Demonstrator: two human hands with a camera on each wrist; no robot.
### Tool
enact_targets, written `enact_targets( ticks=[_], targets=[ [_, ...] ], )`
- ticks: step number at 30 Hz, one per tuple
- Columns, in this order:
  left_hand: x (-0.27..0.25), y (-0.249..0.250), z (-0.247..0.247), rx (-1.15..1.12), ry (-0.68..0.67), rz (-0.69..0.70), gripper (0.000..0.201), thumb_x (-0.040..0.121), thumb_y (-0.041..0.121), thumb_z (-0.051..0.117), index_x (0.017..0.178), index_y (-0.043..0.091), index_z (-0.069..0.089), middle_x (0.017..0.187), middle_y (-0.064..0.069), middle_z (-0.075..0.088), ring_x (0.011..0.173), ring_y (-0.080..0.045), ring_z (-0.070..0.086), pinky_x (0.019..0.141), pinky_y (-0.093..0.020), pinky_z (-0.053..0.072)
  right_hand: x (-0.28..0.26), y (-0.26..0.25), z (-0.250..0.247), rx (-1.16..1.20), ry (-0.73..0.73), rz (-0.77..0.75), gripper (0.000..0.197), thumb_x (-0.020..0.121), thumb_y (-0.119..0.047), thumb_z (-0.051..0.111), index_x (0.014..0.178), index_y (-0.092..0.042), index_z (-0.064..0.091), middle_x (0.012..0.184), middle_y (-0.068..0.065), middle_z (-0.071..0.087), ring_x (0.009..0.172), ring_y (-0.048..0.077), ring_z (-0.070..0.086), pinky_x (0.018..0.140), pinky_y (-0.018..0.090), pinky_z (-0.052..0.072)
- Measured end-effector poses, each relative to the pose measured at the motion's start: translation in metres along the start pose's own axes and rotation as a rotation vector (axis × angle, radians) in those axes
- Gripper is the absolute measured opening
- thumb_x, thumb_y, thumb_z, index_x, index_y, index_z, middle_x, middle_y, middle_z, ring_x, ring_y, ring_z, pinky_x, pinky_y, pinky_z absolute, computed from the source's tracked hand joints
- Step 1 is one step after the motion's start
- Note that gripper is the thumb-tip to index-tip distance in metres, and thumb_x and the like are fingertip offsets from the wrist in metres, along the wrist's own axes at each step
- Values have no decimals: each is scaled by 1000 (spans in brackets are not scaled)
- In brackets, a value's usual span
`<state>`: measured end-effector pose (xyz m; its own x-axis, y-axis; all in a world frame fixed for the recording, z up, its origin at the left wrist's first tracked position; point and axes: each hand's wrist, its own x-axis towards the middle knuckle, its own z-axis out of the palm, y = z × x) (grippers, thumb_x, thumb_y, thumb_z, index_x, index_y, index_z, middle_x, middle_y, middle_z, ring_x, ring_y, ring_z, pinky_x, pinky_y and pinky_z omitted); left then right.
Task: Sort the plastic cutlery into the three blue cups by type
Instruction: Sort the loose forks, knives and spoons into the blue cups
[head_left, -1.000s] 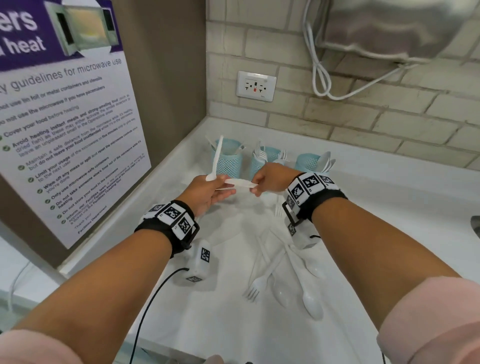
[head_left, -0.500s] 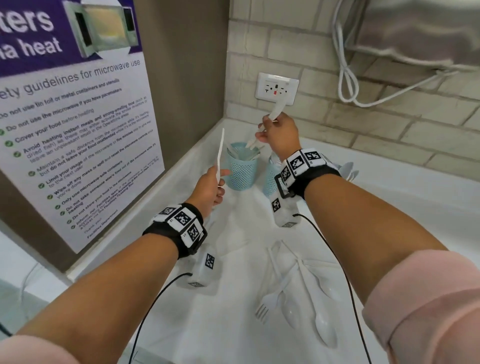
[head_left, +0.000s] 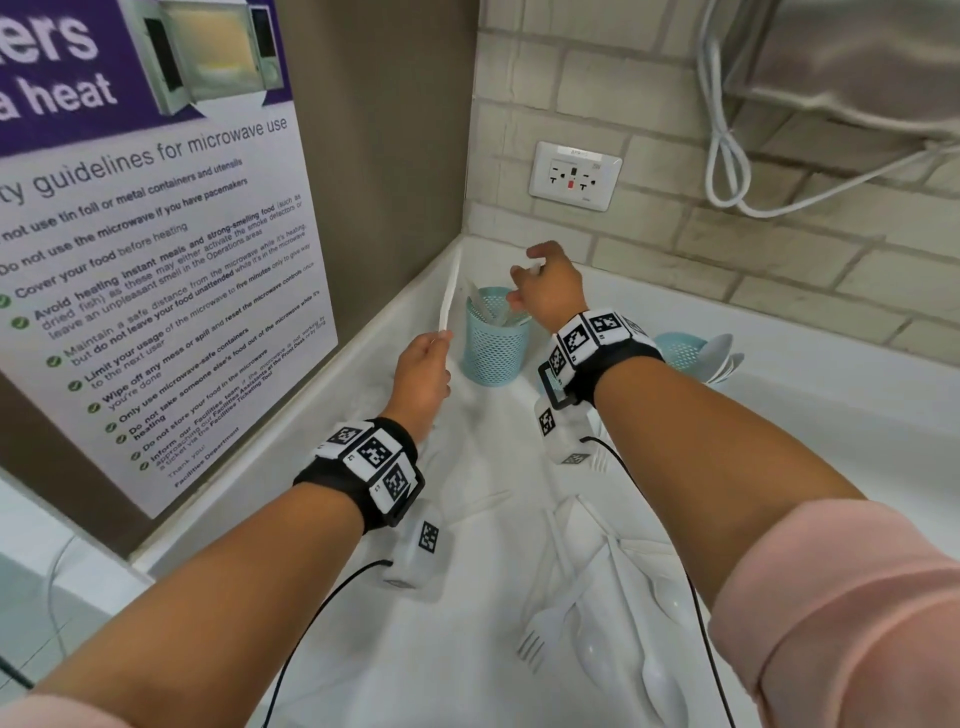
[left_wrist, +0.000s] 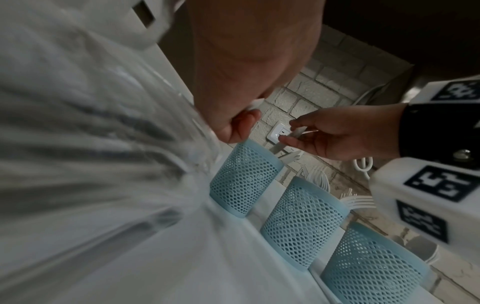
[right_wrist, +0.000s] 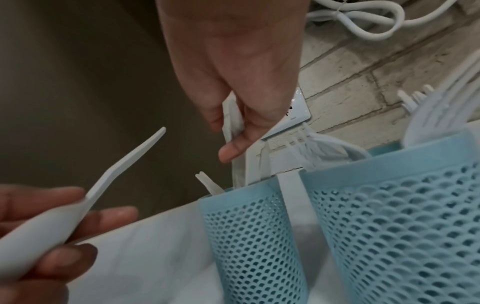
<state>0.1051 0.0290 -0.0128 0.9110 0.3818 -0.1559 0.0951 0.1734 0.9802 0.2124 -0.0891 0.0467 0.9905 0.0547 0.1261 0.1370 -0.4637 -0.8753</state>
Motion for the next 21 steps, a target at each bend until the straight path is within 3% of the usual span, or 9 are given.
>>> enact_targets(
  ticks=[3, 6, 8, 10, 13, 19, 21],
  targets=[
    [0, -4, -1, 45, -4, 42, 19, 98, 26, 46, 114, 17, 53, 70, 1, 42, 58, -10, 38, 56, -21, 38, -1, 5, -3, -115, -27, -58, 34, 89, 0, 49, 121, -9, 55, 91, 9, 63, 86, 22, 61, 84, 28, 52],
    [-2, -6, -4, 95, -23, 88, 18, 97, 22, 48, 113, 17, 54, 72, 1, 46, 59, -10, 41, 58, -22, 41, -3, 10, -3, -246, -95, -108, 31, 90, 2, 48, 115, -6, 64, 115, 13, 65, 104, 26, 61, 96, 34, 48],
    [-5, -6, -7, 121, -67, 133, 14, 96, 18, 51, 109, 17, 57, 72, 2, 49, 60, -10, 43, 61, -22, 43, -6, 9, -4, -171, -48, -152, 28, 91, -1, 46, 111, -6, 65, 111, 14, 66, 98, 27, 63, 94, 37, 50],
    [-8, -6, -10, 135, -113, 162, 14, 94, 15, 54, 107, 15, 60, 73, 3, 51, 61, -10, 45, 61, -20, 45, -12, 5, -10, -104, 43, -241, 25, 91, -5, 47, 106, -7, 67, 103, 11, 67, 87, 19, 61, 88, 31, 51],
    [-11, -4, -12, 149, -147, 181, 16, 93, 13, 56, 108, 12, 61, 74, 2, 53, 63, -8, 47, 59, -15, 46, -22, 4, -18, -145, 86, -350, 22, 90, -13, 51, 101, -11, 70, 99, 6, 70, 84, 13, 58, 81, 23, 47],
    [-20, -2, -1, 177, -235, 203, 16, 92, 10, 57, 106, 7, 63, 67, 1, 54, 47, 2, 48, 50, -9, 42, -51, 28, -32, -757, -122, -564, 27, 91, -37, 53, 99, -23, 74, 95, 7, 67, 107, 20, 49, 88, 30, 33],
    [-24, -3, 7, 175, -266, 210, 12, 93, 11, 56, 101, 6, 62, 67, 0, 54, 46, 4, 49, 51, -9, 42, -65, 33, -38, -773, -215, -500, 33, 92, -44, 51, 94, -20, 74, 85, 8, 64, 97, 20, 52, 86, 32, 37]
  ],
)
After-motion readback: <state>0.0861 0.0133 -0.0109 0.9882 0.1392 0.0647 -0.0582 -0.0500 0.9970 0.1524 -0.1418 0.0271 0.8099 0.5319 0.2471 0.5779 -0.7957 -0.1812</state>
